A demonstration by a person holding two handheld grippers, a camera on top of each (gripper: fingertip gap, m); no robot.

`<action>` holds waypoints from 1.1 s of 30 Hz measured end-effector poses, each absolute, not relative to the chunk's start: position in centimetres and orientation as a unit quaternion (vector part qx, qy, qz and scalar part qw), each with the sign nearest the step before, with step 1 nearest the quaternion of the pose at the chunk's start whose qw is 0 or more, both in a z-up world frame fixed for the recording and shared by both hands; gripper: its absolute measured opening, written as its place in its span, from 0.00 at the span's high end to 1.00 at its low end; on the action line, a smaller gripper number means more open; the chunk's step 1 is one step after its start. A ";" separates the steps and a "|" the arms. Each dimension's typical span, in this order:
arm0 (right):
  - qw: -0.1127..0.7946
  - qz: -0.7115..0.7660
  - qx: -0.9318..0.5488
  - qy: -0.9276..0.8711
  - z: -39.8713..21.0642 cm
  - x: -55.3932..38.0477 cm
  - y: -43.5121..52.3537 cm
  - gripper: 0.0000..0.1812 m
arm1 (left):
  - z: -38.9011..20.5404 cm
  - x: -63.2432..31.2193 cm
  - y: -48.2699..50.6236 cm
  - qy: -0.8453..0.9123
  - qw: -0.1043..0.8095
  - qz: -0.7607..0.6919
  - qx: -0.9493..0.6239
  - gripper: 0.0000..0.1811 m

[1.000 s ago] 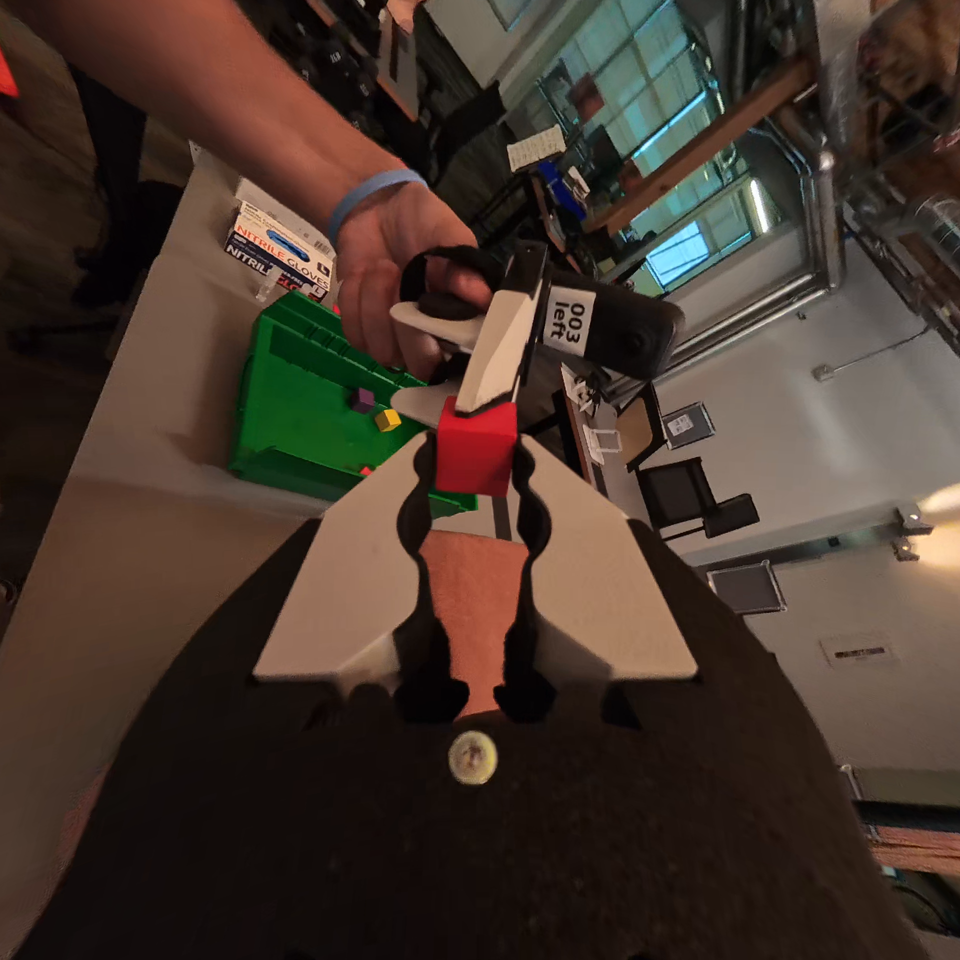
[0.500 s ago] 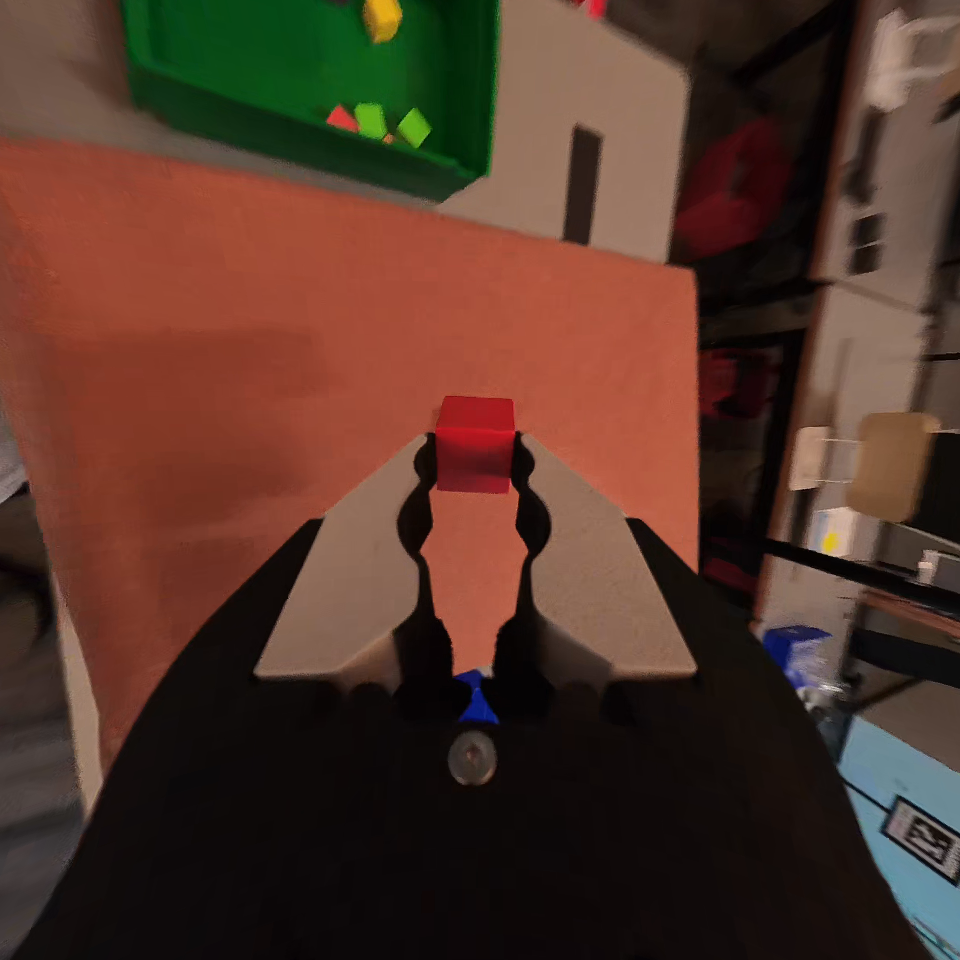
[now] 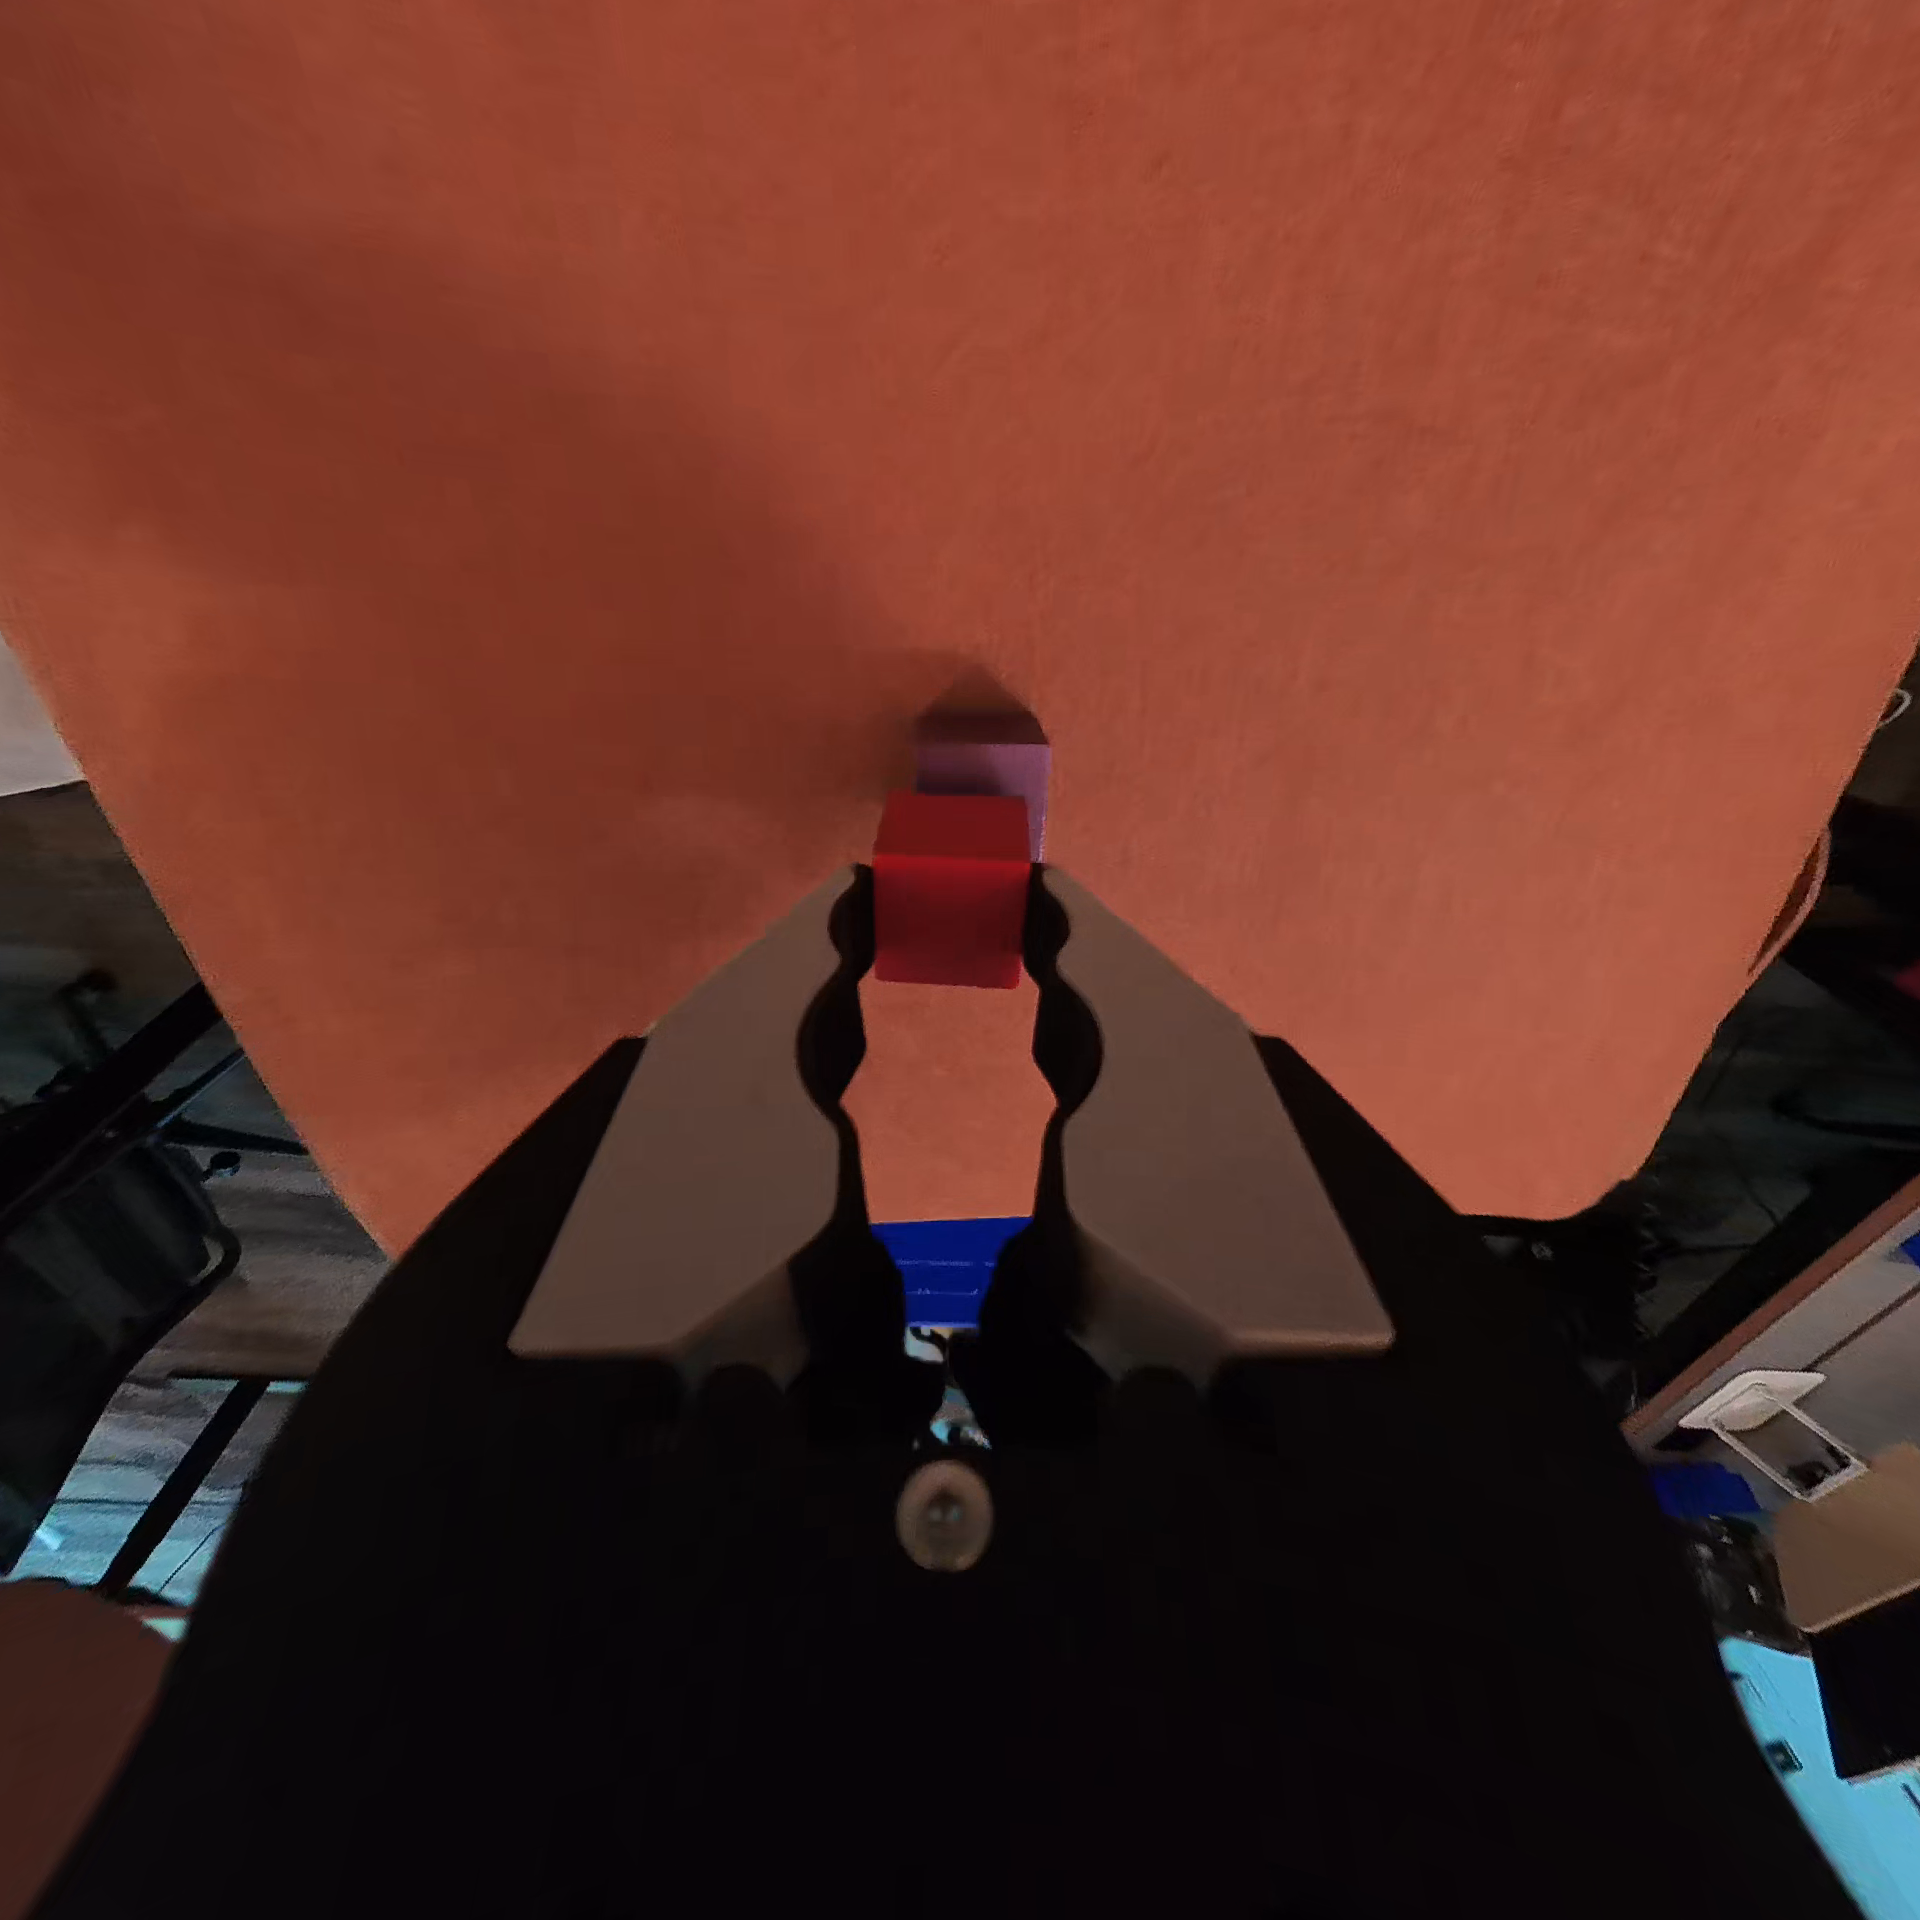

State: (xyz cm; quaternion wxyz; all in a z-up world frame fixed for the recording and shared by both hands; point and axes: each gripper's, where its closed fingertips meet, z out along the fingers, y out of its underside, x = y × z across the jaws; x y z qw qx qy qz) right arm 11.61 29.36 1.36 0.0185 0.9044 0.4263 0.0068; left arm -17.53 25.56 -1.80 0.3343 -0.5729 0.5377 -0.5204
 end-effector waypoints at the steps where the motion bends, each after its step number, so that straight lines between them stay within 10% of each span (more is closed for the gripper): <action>1: 0.022 0.007 0.905 0.425 1.3 11.7 29.4 0.85 | -1.8 -17.5 25.4 0.539 0.335 -0.520 -0.571 0.72; 33: 0.046 -0.007 0.903 0.428 0.2 11.5 29.8 0.85 | -2.3 -17.6 25.2 0.552 0.333 -0.519 -0.561 0.72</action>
